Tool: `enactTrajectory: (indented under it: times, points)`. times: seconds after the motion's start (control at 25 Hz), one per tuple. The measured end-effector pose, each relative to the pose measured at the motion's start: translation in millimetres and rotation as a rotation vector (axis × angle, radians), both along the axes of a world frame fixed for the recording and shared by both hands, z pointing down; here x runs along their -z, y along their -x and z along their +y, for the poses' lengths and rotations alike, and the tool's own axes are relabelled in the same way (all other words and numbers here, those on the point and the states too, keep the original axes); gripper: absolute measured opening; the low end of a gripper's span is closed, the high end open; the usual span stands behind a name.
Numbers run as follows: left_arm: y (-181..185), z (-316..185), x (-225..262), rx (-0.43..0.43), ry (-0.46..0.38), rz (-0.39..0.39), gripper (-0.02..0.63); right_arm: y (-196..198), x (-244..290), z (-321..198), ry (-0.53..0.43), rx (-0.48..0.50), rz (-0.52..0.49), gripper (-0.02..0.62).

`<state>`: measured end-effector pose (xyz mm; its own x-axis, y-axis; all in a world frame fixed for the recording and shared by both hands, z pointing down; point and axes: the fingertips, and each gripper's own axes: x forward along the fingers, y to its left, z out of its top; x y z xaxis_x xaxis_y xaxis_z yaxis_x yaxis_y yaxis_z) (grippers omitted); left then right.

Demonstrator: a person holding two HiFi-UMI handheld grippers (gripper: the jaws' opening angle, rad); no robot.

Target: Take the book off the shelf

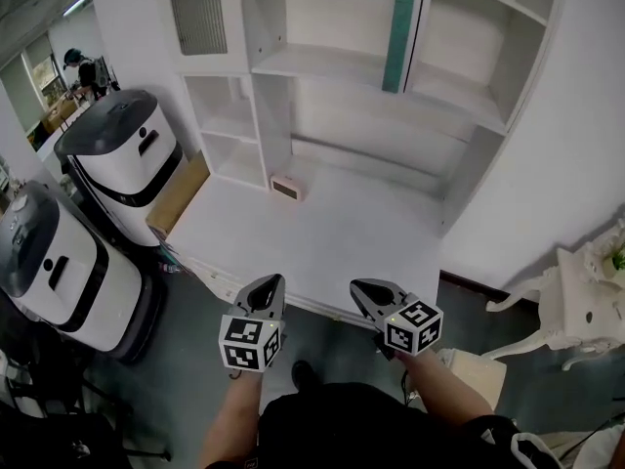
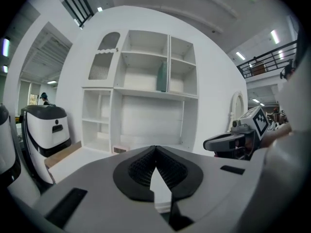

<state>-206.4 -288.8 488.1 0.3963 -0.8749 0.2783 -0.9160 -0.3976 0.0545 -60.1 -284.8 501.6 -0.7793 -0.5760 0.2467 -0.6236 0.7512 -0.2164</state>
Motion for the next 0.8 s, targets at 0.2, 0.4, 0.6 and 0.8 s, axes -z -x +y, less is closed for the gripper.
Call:
enactTrajectory:
  times: [0.2,0.4,0.6,0.8]
  points:
    - [15,-60,22,-0.061,-0.026,-0.028,0.009,32,7,-38,0.009,0.003,-0.016,0.012]
    - [-4,-100,42,-0.132,-0.038,-0.028,0.011,25,2,-72,0.047,-0.028,-0.023,0.012]
    - [-37,-136,60,-0.172,-0.044,-0.007,0.011,0,17,-112,0.019,-0.060,-0.020,0.012]
    - [-63,-167,77,-0.183,-0.051,-0.010,0.011,-30,38,-146,-0.013,-0.093,-0.021,0.012]
